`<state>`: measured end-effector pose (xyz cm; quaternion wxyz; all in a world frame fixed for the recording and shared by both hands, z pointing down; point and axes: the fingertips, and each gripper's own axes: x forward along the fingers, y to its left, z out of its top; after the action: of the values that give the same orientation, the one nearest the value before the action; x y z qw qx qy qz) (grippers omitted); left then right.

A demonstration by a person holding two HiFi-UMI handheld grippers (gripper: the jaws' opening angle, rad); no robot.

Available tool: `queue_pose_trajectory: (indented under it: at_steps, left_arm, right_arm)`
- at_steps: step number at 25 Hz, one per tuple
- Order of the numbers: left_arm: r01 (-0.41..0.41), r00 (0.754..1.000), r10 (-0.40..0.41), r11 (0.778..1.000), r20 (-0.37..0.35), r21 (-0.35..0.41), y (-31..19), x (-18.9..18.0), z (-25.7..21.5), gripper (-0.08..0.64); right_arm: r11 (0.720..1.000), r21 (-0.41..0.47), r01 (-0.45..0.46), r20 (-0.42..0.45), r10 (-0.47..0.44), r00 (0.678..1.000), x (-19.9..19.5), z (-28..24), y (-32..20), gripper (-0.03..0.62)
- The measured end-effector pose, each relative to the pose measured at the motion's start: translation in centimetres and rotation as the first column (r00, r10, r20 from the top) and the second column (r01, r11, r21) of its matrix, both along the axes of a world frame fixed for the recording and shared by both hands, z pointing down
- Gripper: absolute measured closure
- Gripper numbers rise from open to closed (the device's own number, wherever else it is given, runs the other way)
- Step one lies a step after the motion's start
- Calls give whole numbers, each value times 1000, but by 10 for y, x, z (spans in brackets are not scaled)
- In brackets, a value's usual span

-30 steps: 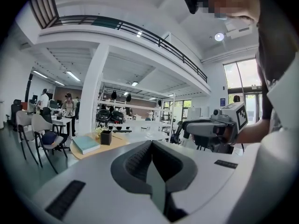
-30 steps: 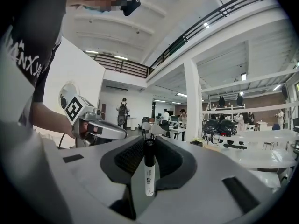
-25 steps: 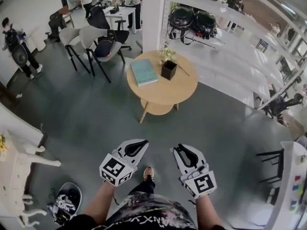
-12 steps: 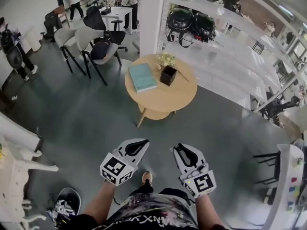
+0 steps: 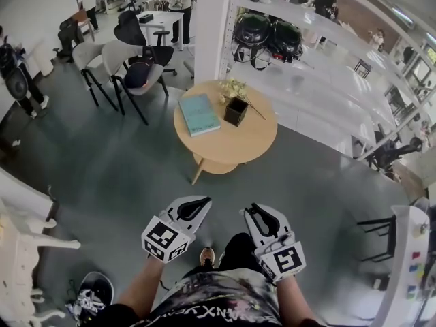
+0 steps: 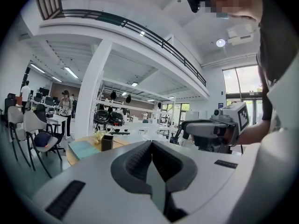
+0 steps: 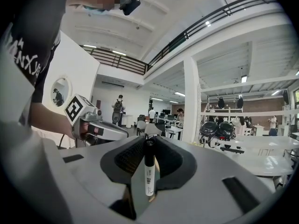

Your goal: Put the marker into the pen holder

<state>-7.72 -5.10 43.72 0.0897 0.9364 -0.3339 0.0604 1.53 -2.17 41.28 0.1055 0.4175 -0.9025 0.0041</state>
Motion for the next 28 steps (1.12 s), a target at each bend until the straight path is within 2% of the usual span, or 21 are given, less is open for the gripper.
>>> queue_pose_trajectory:
  at_steps: [28]
  left_arm:
    - [-5, 1000, 4, 999, 31, 37, -115, 11, 15, 541]
  right_arm:
    - [1000, 17, -9, 39, 8, 999, 9, 27, -120, 517]
